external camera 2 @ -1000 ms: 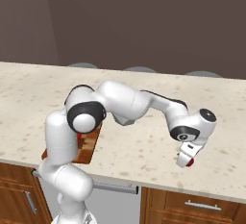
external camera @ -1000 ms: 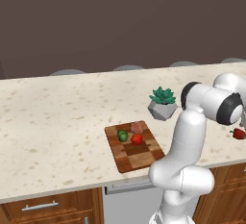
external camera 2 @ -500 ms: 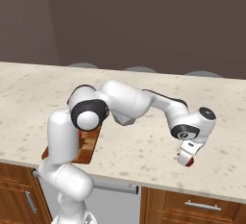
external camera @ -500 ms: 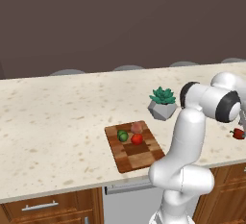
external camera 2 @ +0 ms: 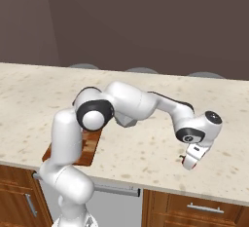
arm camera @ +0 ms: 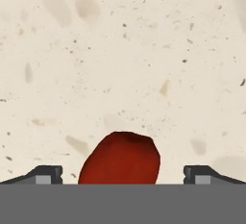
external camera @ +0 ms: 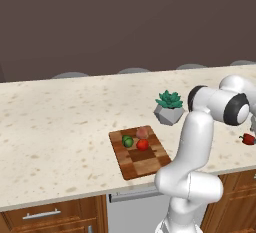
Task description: Place the avocado, onion, tomato, and bell pepper on the cutting board.
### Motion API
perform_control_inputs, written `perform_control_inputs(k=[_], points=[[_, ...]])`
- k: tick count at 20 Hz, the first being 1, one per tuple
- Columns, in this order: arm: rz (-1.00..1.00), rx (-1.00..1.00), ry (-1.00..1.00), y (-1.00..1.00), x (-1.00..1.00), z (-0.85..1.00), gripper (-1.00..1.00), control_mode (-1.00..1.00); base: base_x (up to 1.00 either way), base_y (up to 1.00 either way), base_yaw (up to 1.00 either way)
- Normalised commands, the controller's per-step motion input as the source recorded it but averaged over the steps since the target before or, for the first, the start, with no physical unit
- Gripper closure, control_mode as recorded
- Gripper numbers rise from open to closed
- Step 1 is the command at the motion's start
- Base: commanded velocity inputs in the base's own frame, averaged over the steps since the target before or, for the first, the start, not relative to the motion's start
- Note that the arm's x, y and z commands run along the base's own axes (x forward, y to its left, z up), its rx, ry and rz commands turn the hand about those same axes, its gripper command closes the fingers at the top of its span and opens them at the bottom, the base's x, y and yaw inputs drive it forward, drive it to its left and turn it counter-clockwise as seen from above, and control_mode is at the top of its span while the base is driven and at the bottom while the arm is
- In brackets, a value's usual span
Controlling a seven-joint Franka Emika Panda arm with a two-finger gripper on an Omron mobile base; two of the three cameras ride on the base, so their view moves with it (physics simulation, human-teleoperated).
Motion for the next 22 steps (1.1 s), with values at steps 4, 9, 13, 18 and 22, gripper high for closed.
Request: perform_control_inputs(k=[4,9,13,18,22], points=[[0.00,0.00,0.00,0.00,0.00,-0.10,-1.00,-1.00,0.00,0.00,0.00],[0.00,0.00,0.00,0.00,0.02,-0.12,-1.00,-1.00,0.00,0.00,0.00],[0.00,0.00,0.00,0.01,0.02,-0.12,-1.00,-1.00,0.00,0.00,0.00],[0.00,0.00,0.00,0.11,0.07,-0.10,-1.00,-1.00,0.00,0.00,0.00],[0.00,0.00,0.00,0.25,0.08,-0.13,1.00,-1.00,0.00,0.00,0.00]])
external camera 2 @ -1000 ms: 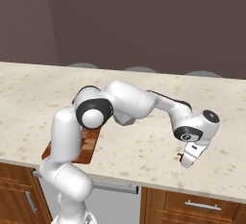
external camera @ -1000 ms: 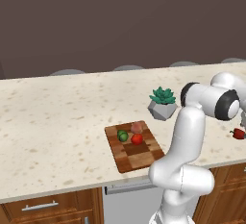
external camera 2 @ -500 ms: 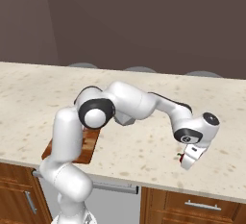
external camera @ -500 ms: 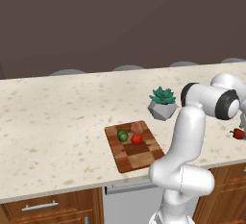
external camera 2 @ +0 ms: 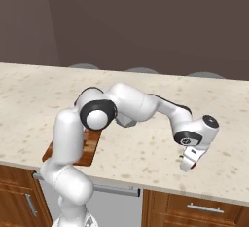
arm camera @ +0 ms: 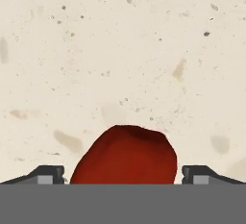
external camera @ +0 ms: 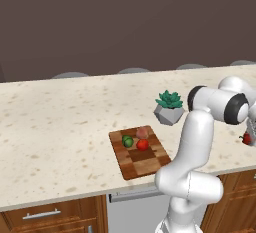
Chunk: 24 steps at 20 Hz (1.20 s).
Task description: Place the avocado, onion, tomato, and bell pepper on the cutting board.
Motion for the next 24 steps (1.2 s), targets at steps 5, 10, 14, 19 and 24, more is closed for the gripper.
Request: perform_control_inputs(k=[5,10,14,19,24], points=[[0.00,0.00,0.01,0.16,0.05,-0.15,1.00,-1.00,0.00,0.00,0.00],[0.00,0.00,0.01,0.00,0.00,-0.02,1.00,-1.00,0.00,0.00,0.00],[0.00,0.00,-0.01,0.08,0.00,0.03,1.00,-1.00,0.00,0.00,0.00],[0.03,-0.03,-0.02,0.34,-0.01,0.32,1.00,-1.00,0.00,0.00,0.00],[0.10,-0.09,0.00,0.53,0.00,0.29,1.00,-1.00,0.00,0.00,0.00]])
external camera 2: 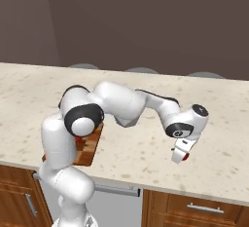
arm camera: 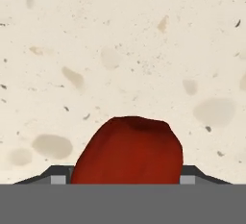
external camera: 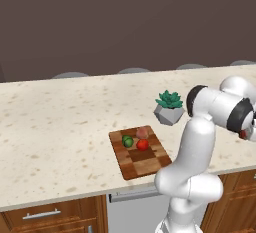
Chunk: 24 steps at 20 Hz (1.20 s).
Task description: Place the avocado, onion, tomato, and bell pepper on the cutting board.
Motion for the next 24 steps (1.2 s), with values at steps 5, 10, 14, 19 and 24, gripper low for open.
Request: perform_control_inputs(k=[5,10,14,19,24], points=[[0.20,-0.18,0.00,0.75,0.00,0.09,1.00,-1.00,0.00,0.00,0.00],[0.26,-0.19,0.00,0.90,0.00,0.00,1.00,-1.00,0.00,0.00,0.00],[0.28,-0.14,0.02,0.97,0.00,0.04,1.00,-1.00,0.00,0.00,0.00],[0.26,-0.09,0.07,0.89,0.00,0.21,1.00,-1.00,0.00,0.00,0.00],[0.27,-0.05,0.11,0.77,0.00,0.18,1.00,-1.00,0.00,0.00,0.00]])
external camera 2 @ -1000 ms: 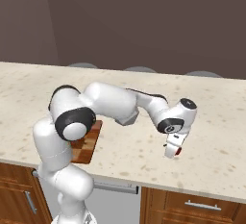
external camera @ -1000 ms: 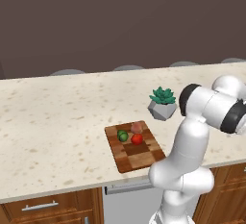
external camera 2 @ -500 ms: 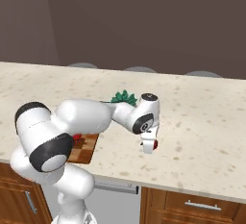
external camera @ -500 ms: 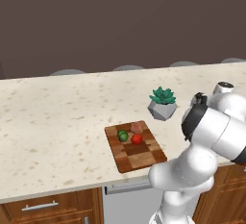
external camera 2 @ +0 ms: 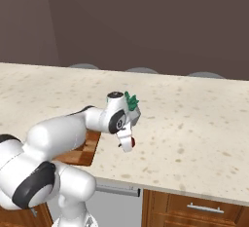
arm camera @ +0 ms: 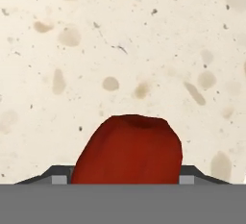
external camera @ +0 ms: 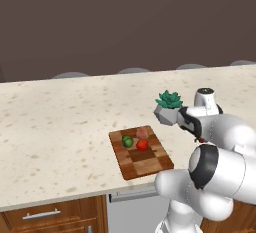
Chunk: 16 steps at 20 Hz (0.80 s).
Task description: Place the avocado, onion, tomato, and bell pepper on the cutting board.
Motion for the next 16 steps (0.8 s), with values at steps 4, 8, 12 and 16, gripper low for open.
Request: perform_control_inputs(k=[4,8,12,16], points=[[0.29,0.00,0.16,0.57,0.06,0.27,1.00,-1.00,0.00,0.00,0.00],[0.34,0.00,0.17,0.29,0.24,0.28,1.00,-1.00,0.00,0.00,0.00],[0.40,0.00,0.15,0.29,0.04,0.05,1.00,-1.00,0.00,0.00,0.00],[0.40,0.00,0.13,0.47,0.00,-0.05,1.00,-1.00,0.00,0.00,0.00]])
